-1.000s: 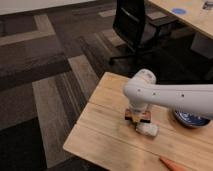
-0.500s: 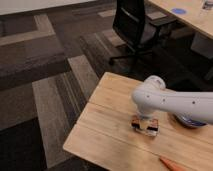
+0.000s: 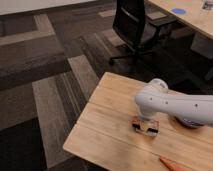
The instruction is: Place the eraser on the white sponge
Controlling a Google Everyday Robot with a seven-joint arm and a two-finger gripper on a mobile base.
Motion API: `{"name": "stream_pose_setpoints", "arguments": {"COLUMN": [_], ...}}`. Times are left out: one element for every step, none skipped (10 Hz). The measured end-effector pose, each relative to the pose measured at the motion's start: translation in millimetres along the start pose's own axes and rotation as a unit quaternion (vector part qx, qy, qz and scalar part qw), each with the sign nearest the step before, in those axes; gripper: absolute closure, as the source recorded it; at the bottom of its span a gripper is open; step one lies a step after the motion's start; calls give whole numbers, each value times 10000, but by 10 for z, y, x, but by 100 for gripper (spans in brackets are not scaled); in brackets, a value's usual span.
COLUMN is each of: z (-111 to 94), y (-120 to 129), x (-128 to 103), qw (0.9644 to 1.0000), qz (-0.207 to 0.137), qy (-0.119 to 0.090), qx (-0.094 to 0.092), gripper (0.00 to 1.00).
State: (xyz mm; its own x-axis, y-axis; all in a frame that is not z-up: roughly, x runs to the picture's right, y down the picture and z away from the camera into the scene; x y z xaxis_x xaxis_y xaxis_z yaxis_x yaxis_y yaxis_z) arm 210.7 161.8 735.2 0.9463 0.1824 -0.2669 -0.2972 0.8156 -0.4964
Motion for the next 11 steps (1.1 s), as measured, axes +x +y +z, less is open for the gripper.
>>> {"name": "stream_pose_setpoints", "arguments": {"z": [-20, -10, 18, 60, 82, 94, 101, 122, 140, 142, 134], "y": [0, 15, 39, 60, 64, 52, 43, 54, 71, 62, 46], "x": [70, 114, 163, 203, 192, 147, 107, 75, 80, 98, 114], "qw": [10000, 10000, 9999, 9997, 9997, 9998, 9998, 9998, 9998, 9997, 9997], "qz": [38, 75, 124, 169, 181, 162, 116, 70, 67, 83, 115], "qy": [42, 66, 96, 122, 110, 69, 49, 53, 82, 100, 116], "qx": [16, -2, -40, -86, -115, -124, -124, -151, -185, -184, -160], "gripper": [100, 100, 100, 100, 100, 100, 100, 100, 100, 100, 100]}}
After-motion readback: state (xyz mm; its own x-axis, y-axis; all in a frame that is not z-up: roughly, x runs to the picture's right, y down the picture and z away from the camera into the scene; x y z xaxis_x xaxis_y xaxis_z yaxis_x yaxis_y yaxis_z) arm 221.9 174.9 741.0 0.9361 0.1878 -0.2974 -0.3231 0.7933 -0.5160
